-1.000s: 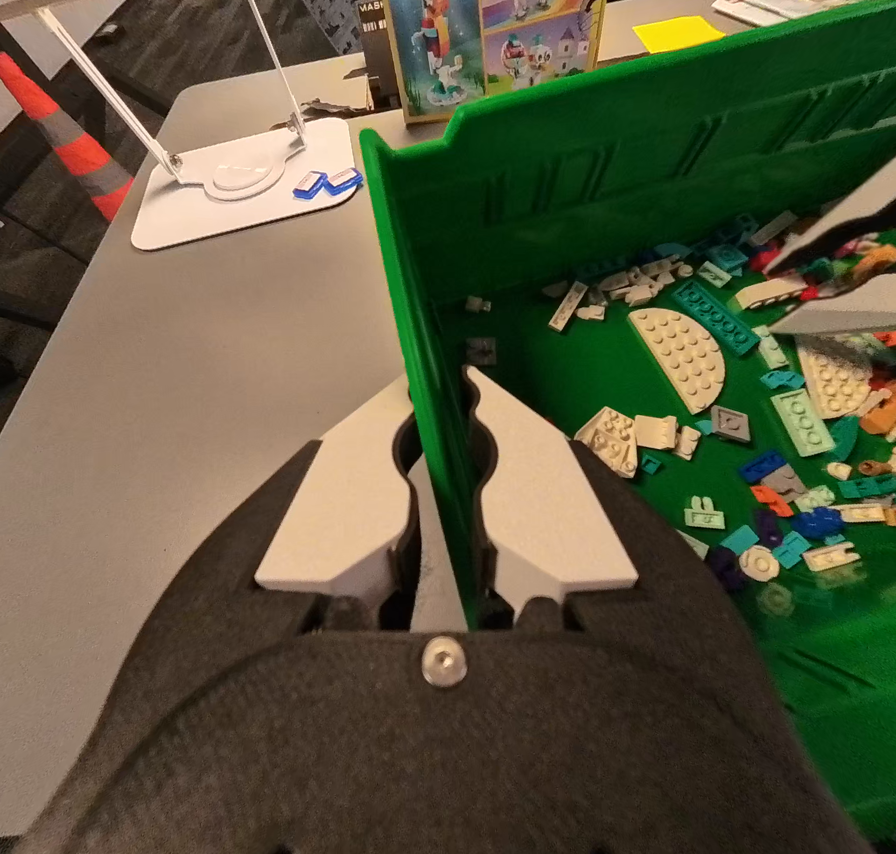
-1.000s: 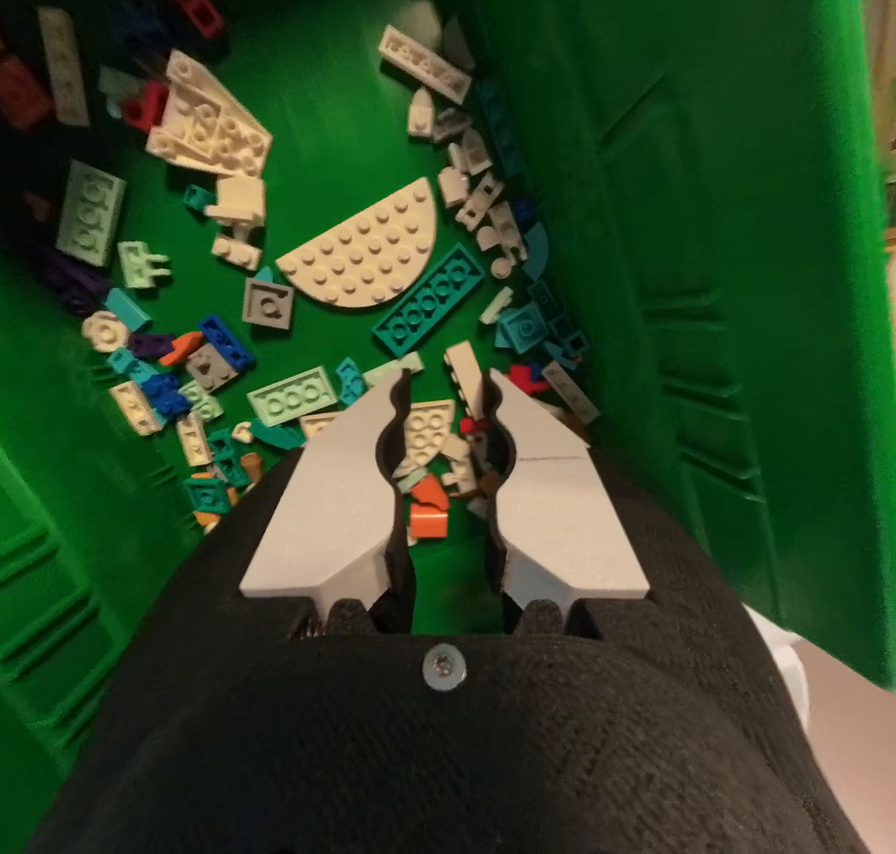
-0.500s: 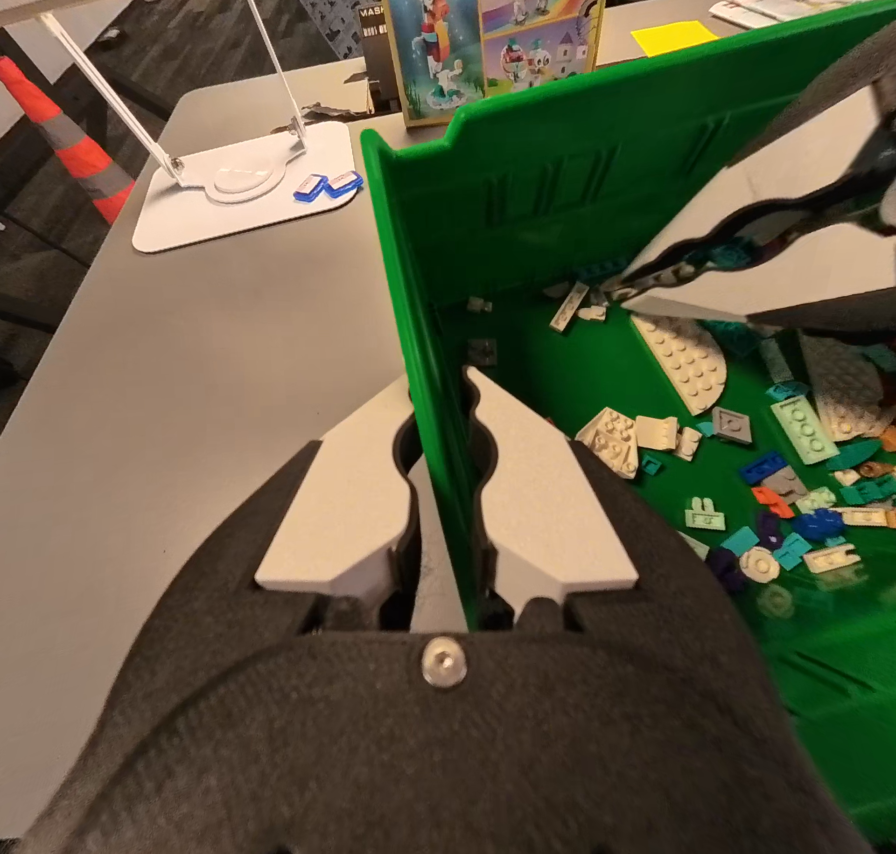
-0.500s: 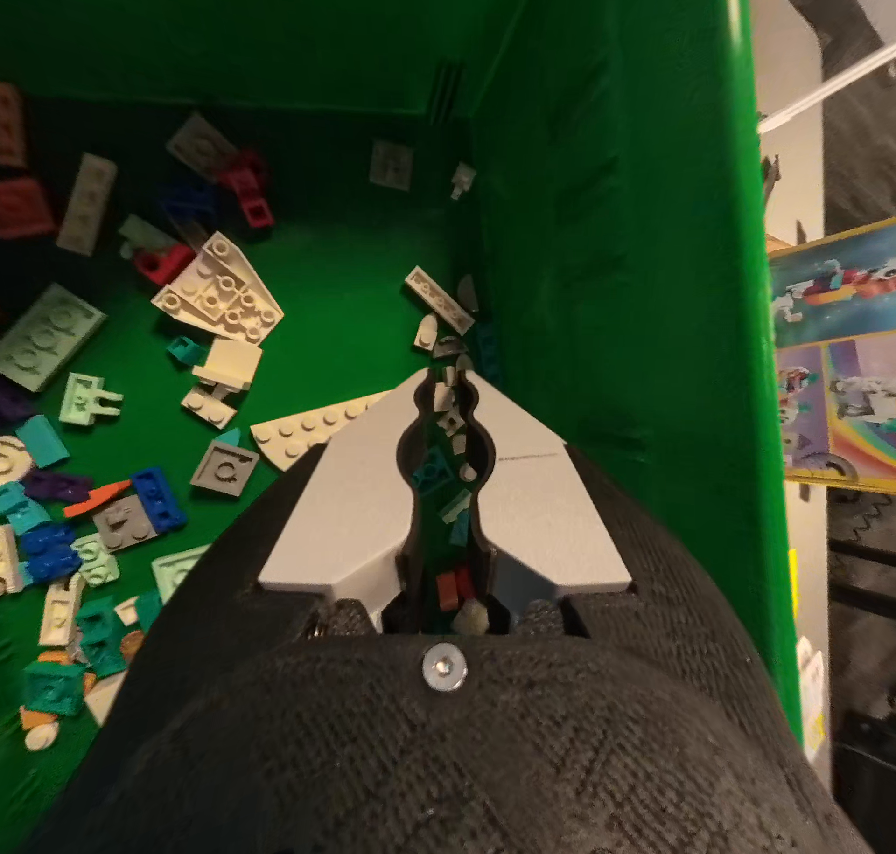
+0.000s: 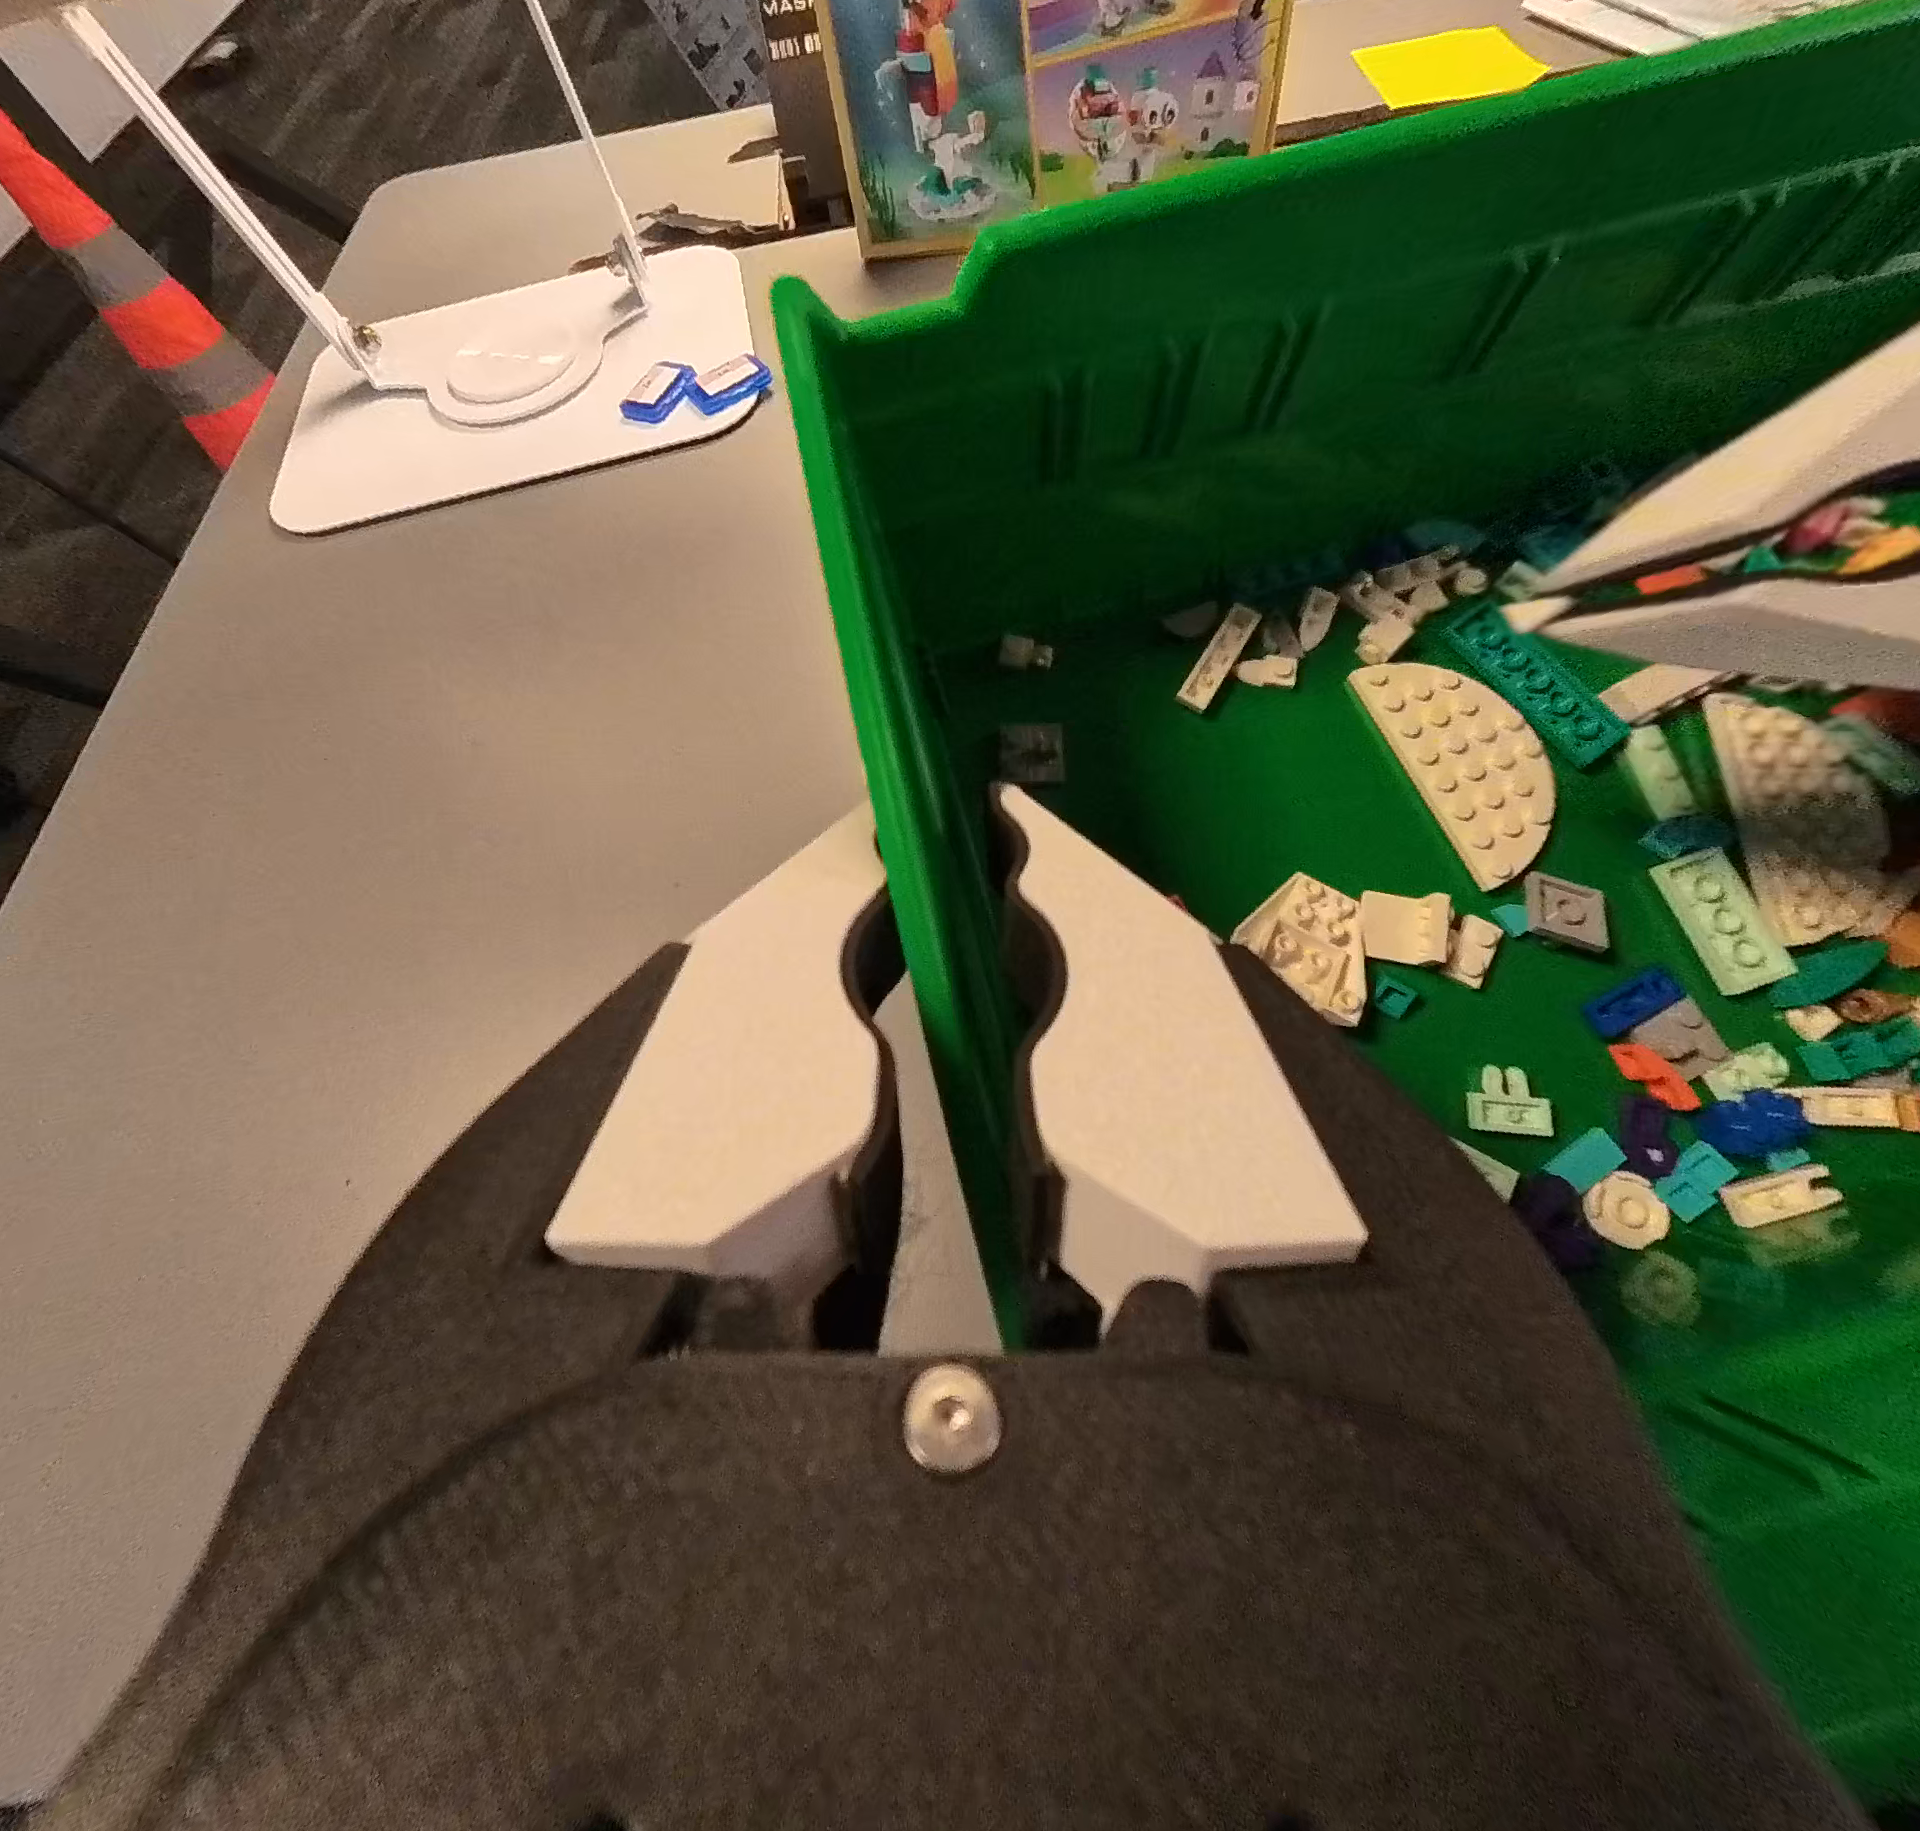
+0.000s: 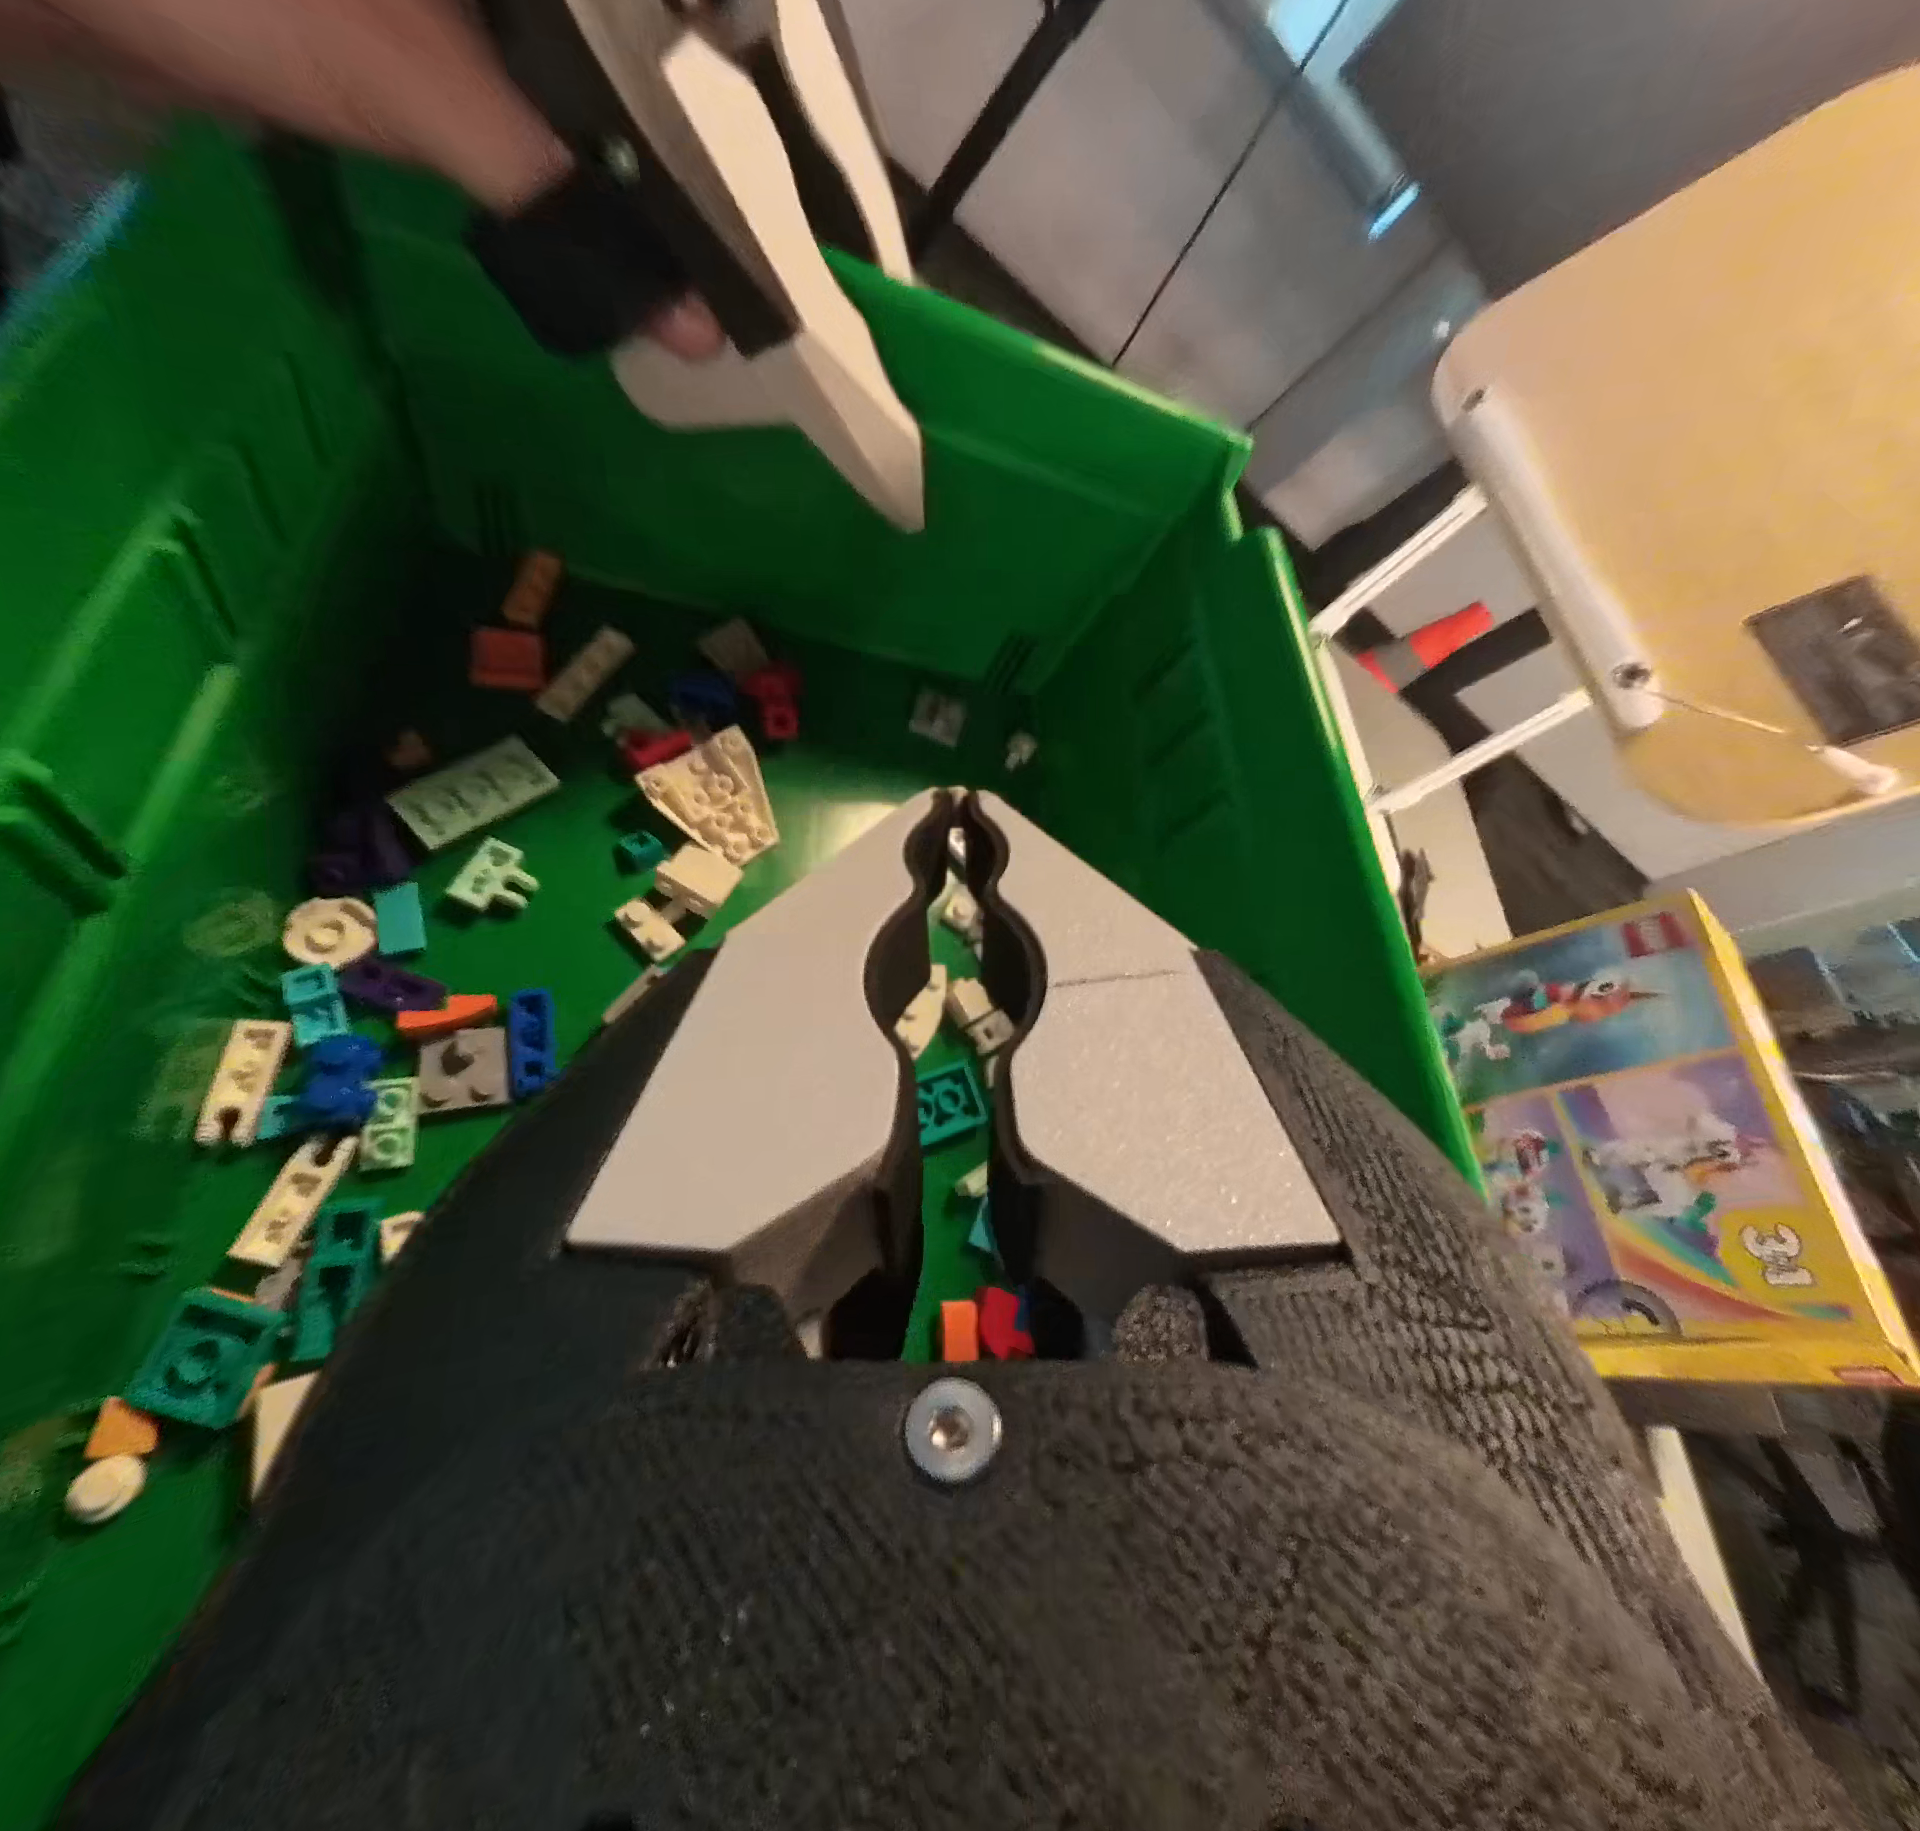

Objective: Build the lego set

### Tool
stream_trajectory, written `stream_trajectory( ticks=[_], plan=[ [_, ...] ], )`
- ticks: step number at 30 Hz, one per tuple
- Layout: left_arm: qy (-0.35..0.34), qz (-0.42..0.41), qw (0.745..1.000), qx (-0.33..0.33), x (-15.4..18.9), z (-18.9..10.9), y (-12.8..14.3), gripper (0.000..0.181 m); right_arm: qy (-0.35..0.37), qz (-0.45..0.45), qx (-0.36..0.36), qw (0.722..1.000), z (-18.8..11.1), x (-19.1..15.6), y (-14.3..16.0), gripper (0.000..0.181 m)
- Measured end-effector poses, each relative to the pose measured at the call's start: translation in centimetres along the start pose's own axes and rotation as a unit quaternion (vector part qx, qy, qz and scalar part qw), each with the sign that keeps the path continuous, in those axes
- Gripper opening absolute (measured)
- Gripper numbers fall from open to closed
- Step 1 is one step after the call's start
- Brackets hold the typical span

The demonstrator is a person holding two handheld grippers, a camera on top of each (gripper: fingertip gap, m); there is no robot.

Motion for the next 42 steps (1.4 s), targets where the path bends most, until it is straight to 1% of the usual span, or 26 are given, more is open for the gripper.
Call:
stream_trajectory(
  ticks=[4, 9, 11, 13, 16, 20, 24, 30, 37, 42],
  plan=[
    [0.002, 0.000, 1.000, -0.005, 0.0, 0.2, 0.0, 0.011, -0.007, 0.012, 0.022, 1.000, -1.1, -1.3, -1.0, 0.001],
    [0.004, -0.001, 1.000, -0.011, 0.0, 0.3, 0.1, 0.011, -0.025, -0.008, 0.025, 0.999, -1.1, -3.5, -1.0, 0.000],
    [0.005, -0.002, 1.000, -0.011, 0.0, 0.3, 0.1, 0.010, -0.019, -0.005, 0.035, 0.999, -0.8, -3.6, -0.7, 0.000],
    [0.004, -0.003, 1.000, -0.013, 0.0, 0.3, 0.1, 0.010, -0.011, 0.008, 0.060, 0.998, -0.8, -3.5, -1.1, 0.000],
    [0.005, -0.002, 1.000, -0.015, 0.0, 0.4, 0.2, 0.010, 0.016, 0.000, 0.075, 0.997, -0.9, -2.9, -1.2, 0.001],
    [0.007, -0.003, 1.000, -0.024, 0.0, 0.7, 0.2, 0.010, 0.019, -0.005, 0.082, 0.996, -0.9, -3.0, -1.0, 0.001],
    [0.008, -0.004, 0.999, -0.031, 0.0, 0.9, 0.3, 0.010, -0.004, -0.023, 0.062, 0.998, -0.3, -4.0, -0.4, 0.001],
    [0.007, -0.005, 1.000, -0.026, 0.0, 0.8, 0.3, 0.010, -0.047, -0.081, 0.007, 0.996, 0.5, -6.1, 1.1, 0.001],
    [0.006, -0.013, 1.000, -0.020, 0.0, 0.5, 0.3, 0.009, -0.060, -0.121, -0.028, 0.990, 0.9, -7.1, 2.0, 0.001],
    [0.004, -0.013, 1.000, -0.008, 0.0, 0.2, 0.1, 0.009, -0.058, -0.131, -0.039, 0.989, 1.0, -7.2, 2.2, 0.001]
  ],
)
Point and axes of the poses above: each gripper's, where its closed fingertips meet, z out along the fingers, y out of its underside, x = y × z across the jaws, the point moved 1 cm from there along -z, back along the fingers, and after that the axes turned 1 degree about y, right-handed, at the moved point
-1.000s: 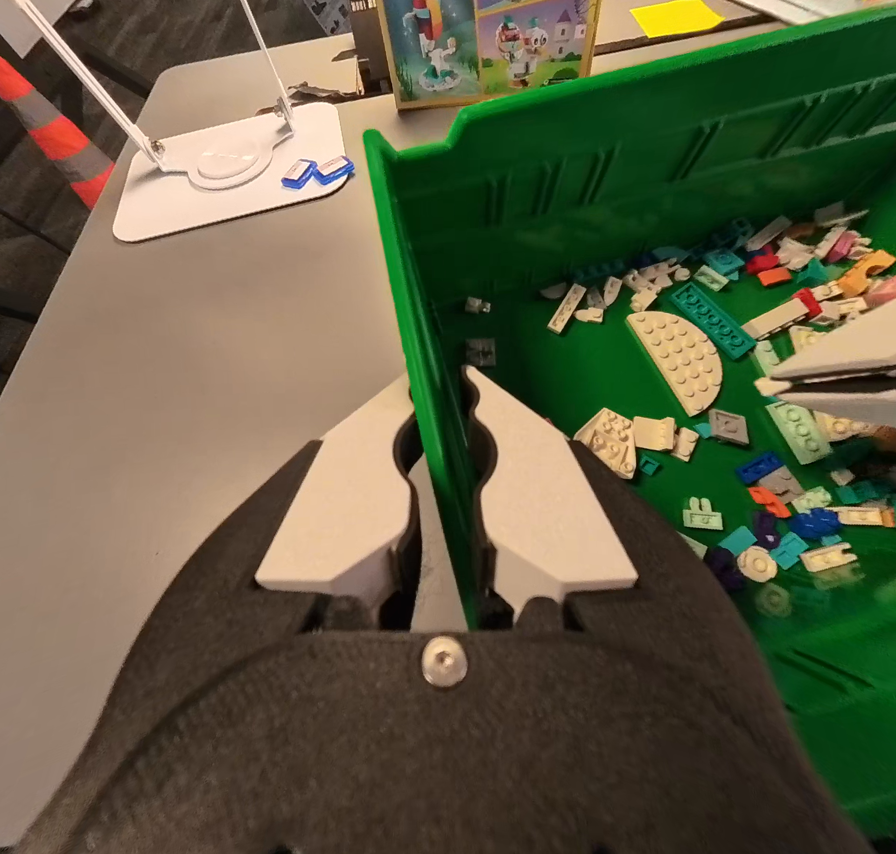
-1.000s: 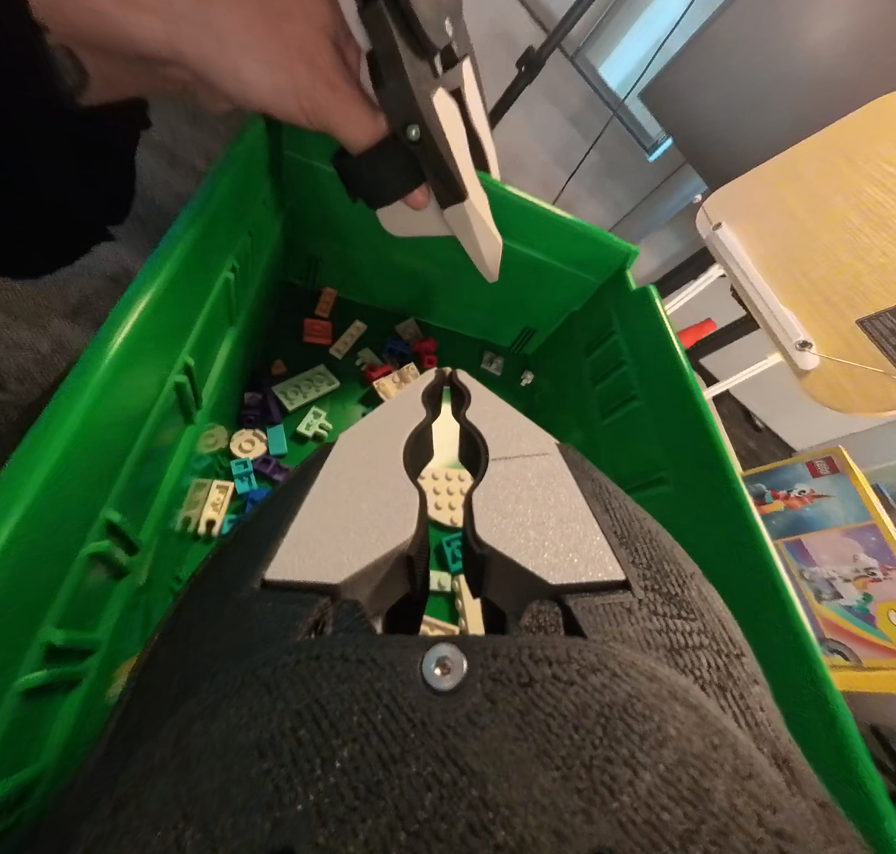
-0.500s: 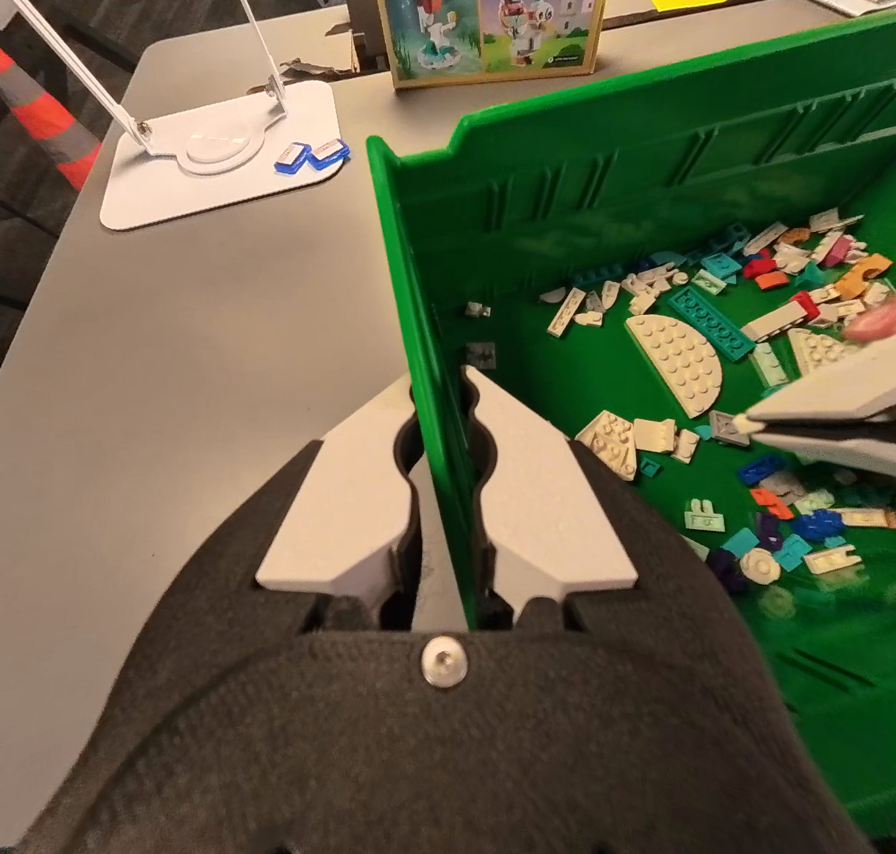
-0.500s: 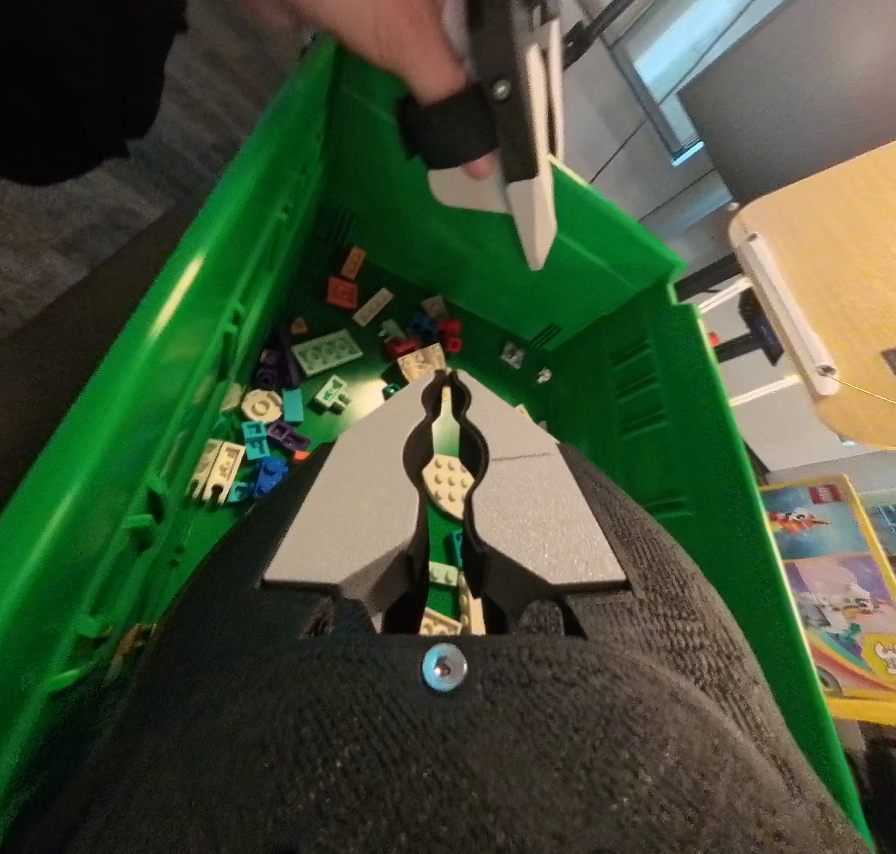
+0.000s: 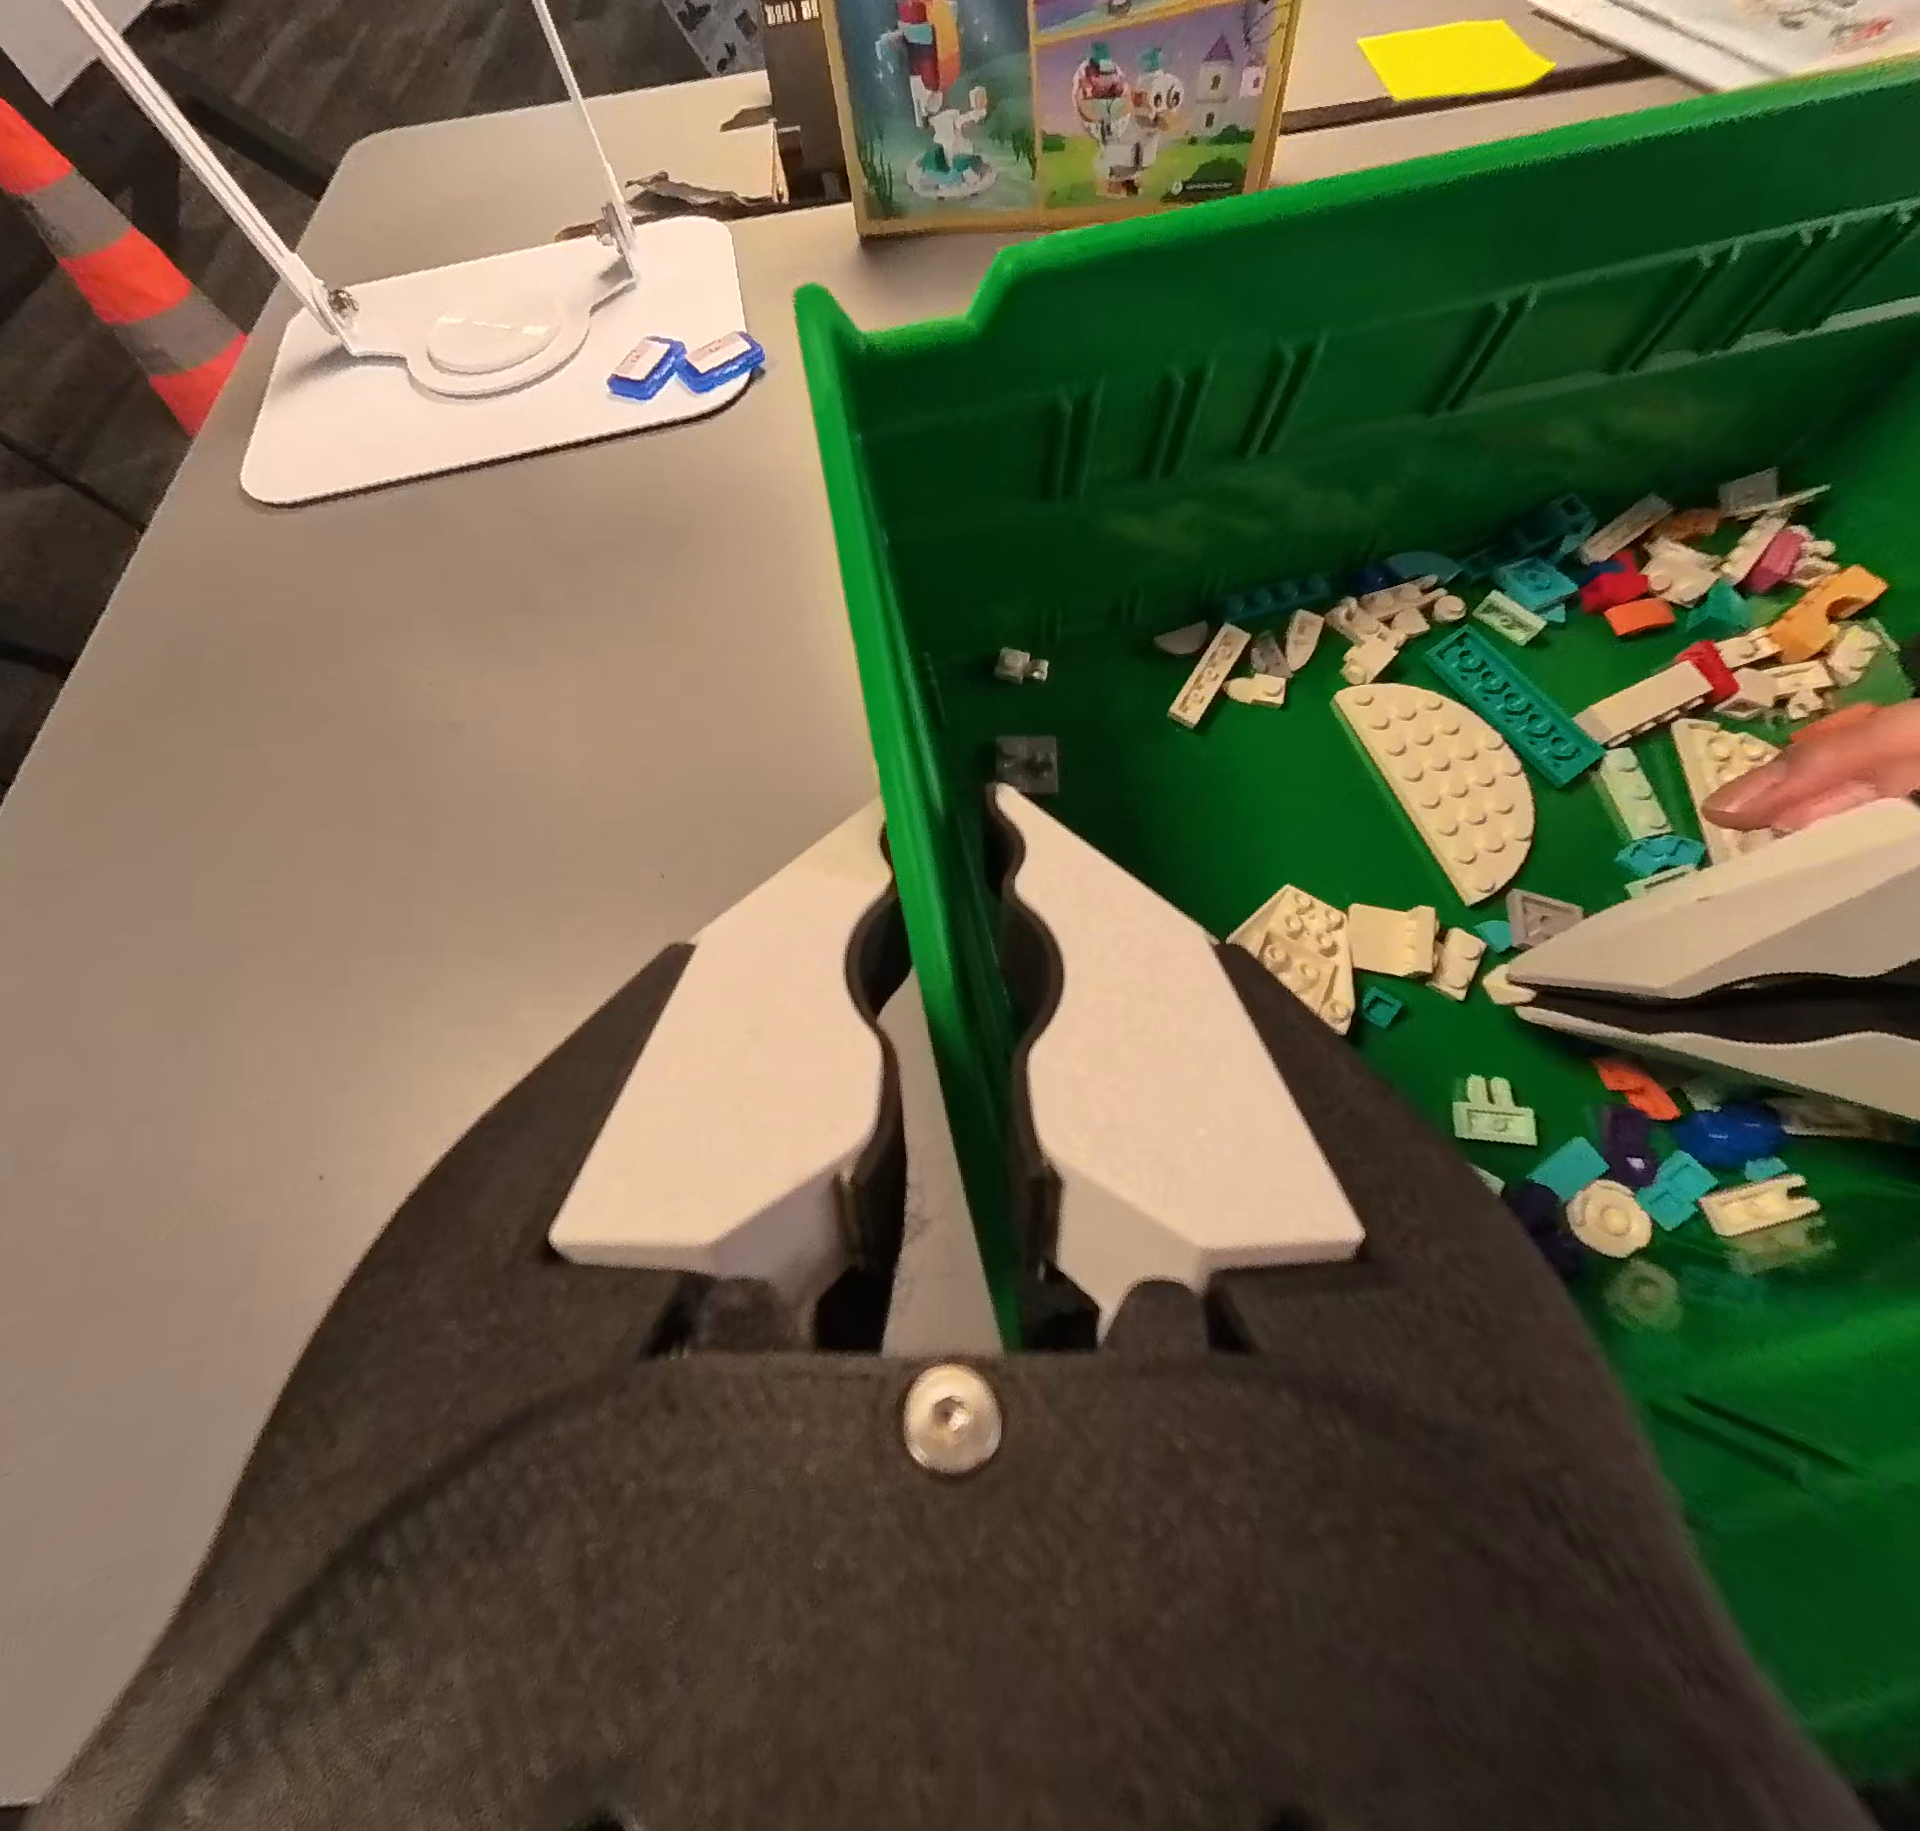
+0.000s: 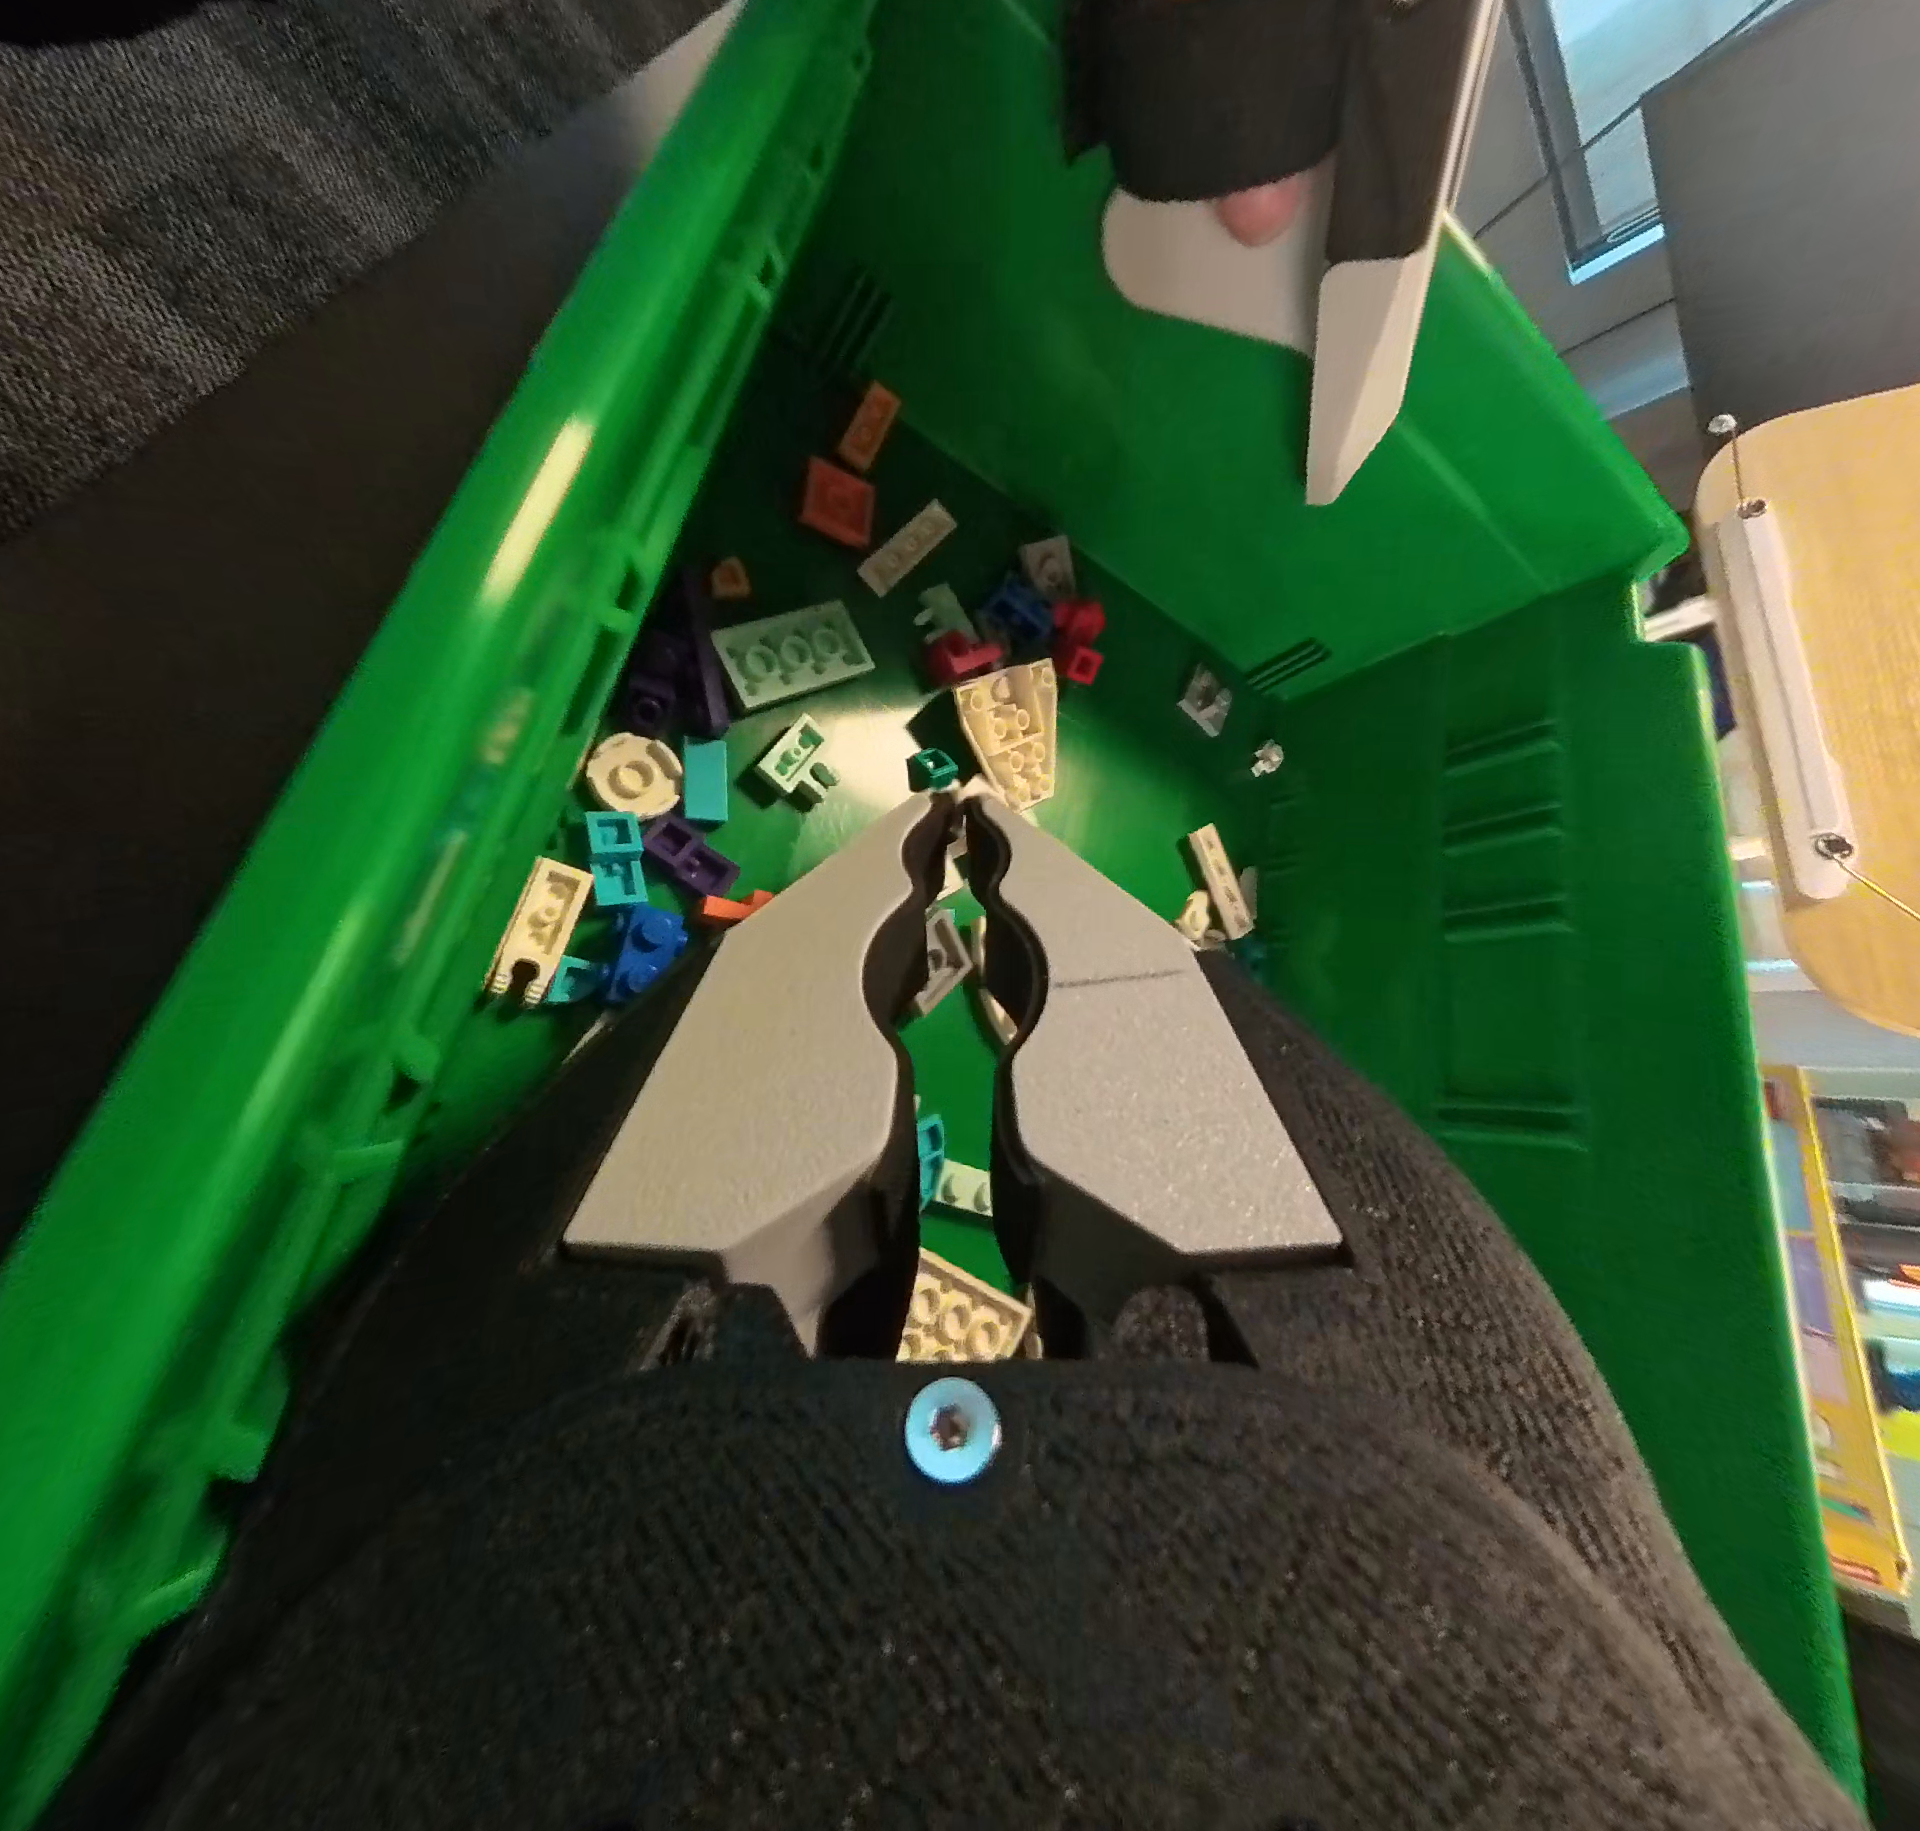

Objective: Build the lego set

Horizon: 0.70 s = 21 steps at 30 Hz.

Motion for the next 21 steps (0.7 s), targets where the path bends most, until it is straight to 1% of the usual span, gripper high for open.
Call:
stream_trajectory(
  ticks=[9, 14, 18, 21],
  plan=[
    [-0.001, 0.006, 1.000, 0.010, 0.1, -0.3, -0.1, 0.009, 0.007, -0.005, -0.023, 1.000, 0.3, 0.1, 0.5, 0.001],
    [0.004, 0.008, 1.000, 0.014, 0.3, -0.3, -0.2, 0.009, 0.049, -0.012, -0.064, 0.997, 0.4, 1.0, 1.3, 0.002],
    [0.006, 0.009, 1.000, 0.012, 0.4, -0.2, -0.2, 0.009, 0.091, -0.037, -0.091, 0.991, 0.2, 2.0, 1.8, 0.001],
    [0.007, 0.010, 1.000, 0.008, 0.4, -0.2, -0.1, 0.009, 0.079, -0.044, -0.082, 0.993, 0.2, 1.6, 1.7, 0.002]
  ],
)
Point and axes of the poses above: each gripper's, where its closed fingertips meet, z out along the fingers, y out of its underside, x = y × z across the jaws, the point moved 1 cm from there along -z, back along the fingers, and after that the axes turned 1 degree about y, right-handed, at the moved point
